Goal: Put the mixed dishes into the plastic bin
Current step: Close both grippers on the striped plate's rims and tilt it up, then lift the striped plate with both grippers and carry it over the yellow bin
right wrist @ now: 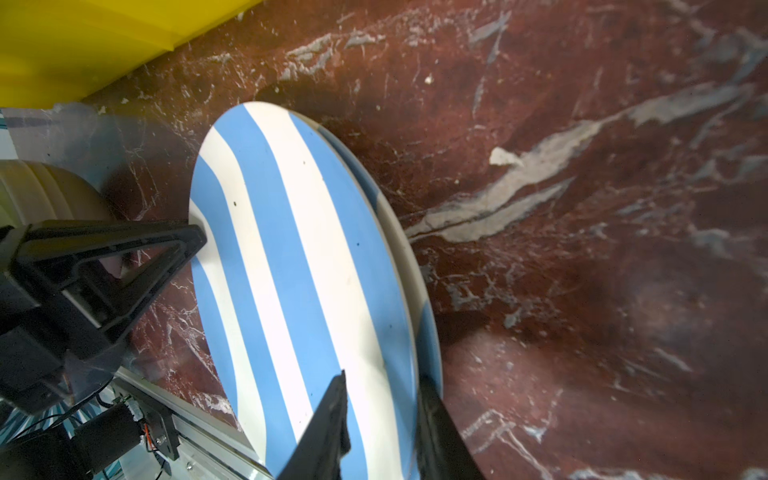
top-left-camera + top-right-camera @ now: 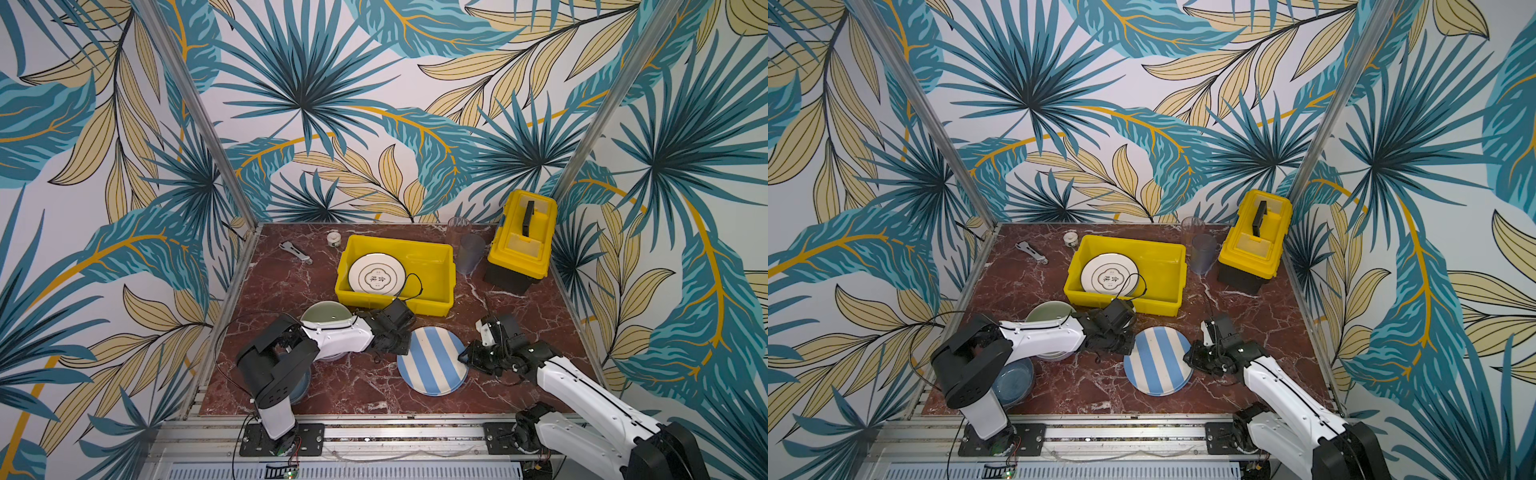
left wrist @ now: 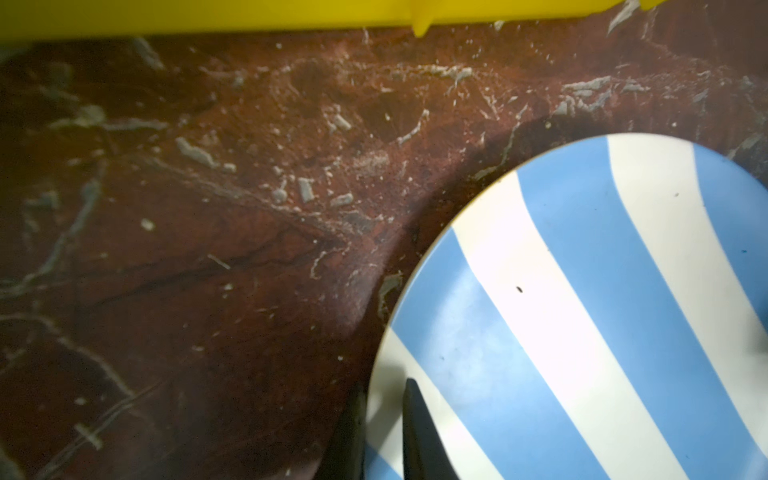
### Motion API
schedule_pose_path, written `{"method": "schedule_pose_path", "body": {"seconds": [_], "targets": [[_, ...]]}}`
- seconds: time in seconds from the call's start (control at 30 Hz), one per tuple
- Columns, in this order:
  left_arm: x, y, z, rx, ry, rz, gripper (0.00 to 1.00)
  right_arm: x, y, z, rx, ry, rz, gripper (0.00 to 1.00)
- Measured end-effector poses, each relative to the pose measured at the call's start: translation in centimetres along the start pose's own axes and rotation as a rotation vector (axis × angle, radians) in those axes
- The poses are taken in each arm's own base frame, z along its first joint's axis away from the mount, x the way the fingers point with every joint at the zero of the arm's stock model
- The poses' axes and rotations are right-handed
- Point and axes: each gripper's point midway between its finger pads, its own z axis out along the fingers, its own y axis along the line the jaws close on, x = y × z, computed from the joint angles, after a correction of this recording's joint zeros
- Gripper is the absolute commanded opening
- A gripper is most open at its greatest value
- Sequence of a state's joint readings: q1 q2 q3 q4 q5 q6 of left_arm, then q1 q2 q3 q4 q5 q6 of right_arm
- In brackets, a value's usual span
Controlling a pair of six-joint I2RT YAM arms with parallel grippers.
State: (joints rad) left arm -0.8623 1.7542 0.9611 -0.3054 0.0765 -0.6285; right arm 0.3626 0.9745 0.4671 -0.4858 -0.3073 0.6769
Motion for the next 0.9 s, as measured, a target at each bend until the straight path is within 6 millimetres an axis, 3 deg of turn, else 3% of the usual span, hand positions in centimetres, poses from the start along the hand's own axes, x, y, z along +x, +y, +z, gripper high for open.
{"method": "schedule_pose_path", "body": {"seconds": [0.2,0.4,0.9], "targets": [[-0.2,0.3,0.1,-0.008,-0.004,-0.006,0.16,-1.3,1.3,-0.2,-0.073,-0.039,0.001,0.28],[-0.4,0.2,0.1,-0.006,-0.007,-0.007,0.16,-2.7,3.7,-0.4,-0.205,-0.064,-0.012,0.2],[-0.2,0.4,-0.3,-0.024,0.01,-0.017,0.19,-3.2,4.3,-0.7,-0.235,-0.038,-0.029,0.06]]}}
